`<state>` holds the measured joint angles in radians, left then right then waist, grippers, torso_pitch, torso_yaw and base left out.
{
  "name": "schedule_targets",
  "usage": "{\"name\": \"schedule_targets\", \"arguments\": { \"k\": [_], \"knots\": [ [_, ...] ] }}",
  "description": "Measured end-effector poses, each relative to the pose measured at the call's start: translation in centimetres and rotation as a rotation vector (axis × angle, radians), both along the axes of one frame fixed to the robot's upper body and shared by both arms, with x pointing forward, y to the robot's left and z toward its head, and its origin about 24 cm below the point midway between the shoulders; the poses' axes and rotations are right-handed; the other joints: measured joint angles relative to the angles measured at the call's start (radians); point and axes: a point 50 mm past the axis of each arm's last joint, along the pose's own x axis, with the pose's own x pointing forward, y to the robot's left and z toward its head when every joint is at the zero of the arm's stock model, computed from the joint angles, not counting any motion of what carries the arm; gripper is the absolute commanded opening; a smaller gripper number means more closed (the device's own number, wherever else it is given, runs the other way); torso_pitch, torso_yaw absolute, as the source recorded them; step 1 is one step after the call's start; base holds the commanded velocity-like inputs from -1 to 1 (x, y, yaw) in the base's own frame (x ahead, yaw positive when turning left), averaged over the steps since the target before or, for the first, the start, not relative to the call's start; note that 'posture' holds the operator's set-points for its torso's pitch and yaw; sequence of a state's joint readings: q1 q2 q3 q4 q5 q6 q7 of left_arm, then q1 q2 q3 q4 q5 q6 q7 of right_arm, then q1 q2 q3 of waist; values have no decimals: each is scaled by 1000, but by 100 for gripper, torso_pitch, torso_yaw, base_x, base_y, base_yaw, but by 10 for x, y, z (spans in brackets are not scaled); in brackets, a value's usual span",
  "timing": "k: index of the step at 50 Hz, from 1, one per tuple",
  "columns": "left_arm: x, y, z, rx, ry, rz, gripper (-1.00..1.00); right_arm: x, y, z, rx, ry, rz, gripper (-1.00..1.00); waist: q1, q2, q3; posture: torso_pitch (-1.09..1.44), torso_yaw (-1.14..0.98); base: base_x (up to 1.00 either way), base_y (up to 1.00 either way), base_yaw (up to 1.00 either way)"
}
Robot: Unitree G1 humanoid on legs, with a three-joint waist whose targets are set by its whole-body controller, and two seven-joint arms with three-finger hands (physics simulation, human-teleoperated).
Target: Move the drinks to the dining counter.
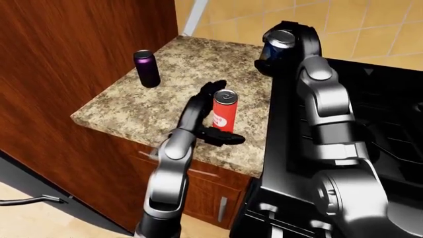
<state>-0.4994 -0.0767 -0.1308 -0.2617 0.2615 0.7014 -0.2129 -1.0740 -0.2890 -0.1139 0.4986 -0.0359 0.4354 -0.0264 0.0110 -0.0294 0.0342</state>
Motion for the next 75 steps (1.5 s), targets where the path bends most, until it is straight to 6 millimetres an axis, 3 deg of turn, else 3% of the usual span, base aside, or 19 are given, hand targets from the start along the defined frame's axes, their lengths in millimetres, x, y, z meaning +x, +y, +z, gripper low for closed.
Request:
{"name": "schedule_targets", "arguments": {
  "k": [7, 12, 21, 29, 32, 39, 41, 44, 46, 49, 54, 58, 60, 61, 62, 67, 71, 73, 75],
  "knots": [
    [-1, -3, -2, 3, 6, -10, -15, -1, 0, 0, -1, 0, 2, -100, 0, -1, 1, 0, 0, 0, 0, 0],
    [1, 3, -1, -3, 6, 9, -100, -5, 0, 3, -7, -11, 9, -100, -2, -2, 2, 0, 0, 0, 0, 0],
    [-5, 20, 10, -7, 27, 45, -100, -16, 1, 3, -15, -19, 30, -100, -1, 1, 10, 0, 0, 0, 0, 0],
    [-12, 42, 51, -49, -50, 99, -100, -25, 1, 5, -23, -4, 50, -100, -3, 4, 13, 0, 0, -3, 0, 0],
    [-17, 48, 59, -62, -79, 122, -100, -27, 4, 7, -28, -3, 56, -100, -2, 17, -21, 0, 0, -56, 0, 0],
    [-19, 51, 52, -59, -34, 131, -100, -35, 14, 16, -42, -32, 99, -100, -3, 58, -24, 0, 0, -98, 0, 0],
    [-20, 50, 53, -60, -37, 128, -100, -36, 13, 17, -43, -39, 99, -100, -17, 40, -29, 0, 0, -100, 2, 0],
    [-22, 49, 54, -64, -55, 118, -100, -36, 9, 15, -39, -38, 80, -100, -38, -18, -22, 0, 0, -100, 5, 0],
    [-24, 44, 54, -68, -54, 90, -100, -37, 2, 13, -35, -31, 55, -100, -67, -23, -11, 0, 0, -100, 5, 0],
    [-22, 40, 50, -59, -17, 56, -100, -36, -2, 9, -27, 4, 28, -100, -85, -51, -27, 0, 0, -100, 17, 0],
    [-24, 49, 57, -70, -48, 93, -100, -43, 10, 17, -40, -43, 79, -100, -103, -52, -25, 0, 0, -93, 73, 0],
    [-26, 53, 60, -75, -65, 105, -100, -46, 17, 19, -52, -47, 112, -100, -132, -23, 1, 0, 0, -46, 75, 25],
    [-25, 50, 59, -72, -57, 88, -100, -48, 13, 21, -49, -48, 100, -100, -95, 53, 48, 0, 0, -16, 0, 100],
    [-25, 49, 60, -71, -57, 82, -100, -49, 12, 23, -45, -54, 95, -100, -74, 106, 52, 0, 0, -15, 0, 100],
    [-25, 51, 57, -68, -47, 85, -100, -50, 14, 21, -36, -52, 98, -100, -44, 116, 61, 0, 0, -13, 0, 100],
    [-25, 66, 57, -74, -28, 158, -100, -50, 31, 13, -42, -3, 180, -100, 9, 61, 14, 0, 0, -13, 0, 100],
    [-28, 70, 71, -83, -104, 171, -100, -57, 39, 26, -54, -71, 221, -100, 23, -17, 28, 0, 0, -5, 0, 100],
    [-29, 70, 74, -86, -124, 165, -100, -60, 41, 32, -58, -105, 229, -100, 20, -73, 25, 0, 0, 0, 0, 100],
    [-30, 68, 70, -91, -106, 149, -100, -62, 40, 29, -58, -113, 230, -100, 8, -74, 36, 0, 0, 0, 0, 100]
  ]
}}
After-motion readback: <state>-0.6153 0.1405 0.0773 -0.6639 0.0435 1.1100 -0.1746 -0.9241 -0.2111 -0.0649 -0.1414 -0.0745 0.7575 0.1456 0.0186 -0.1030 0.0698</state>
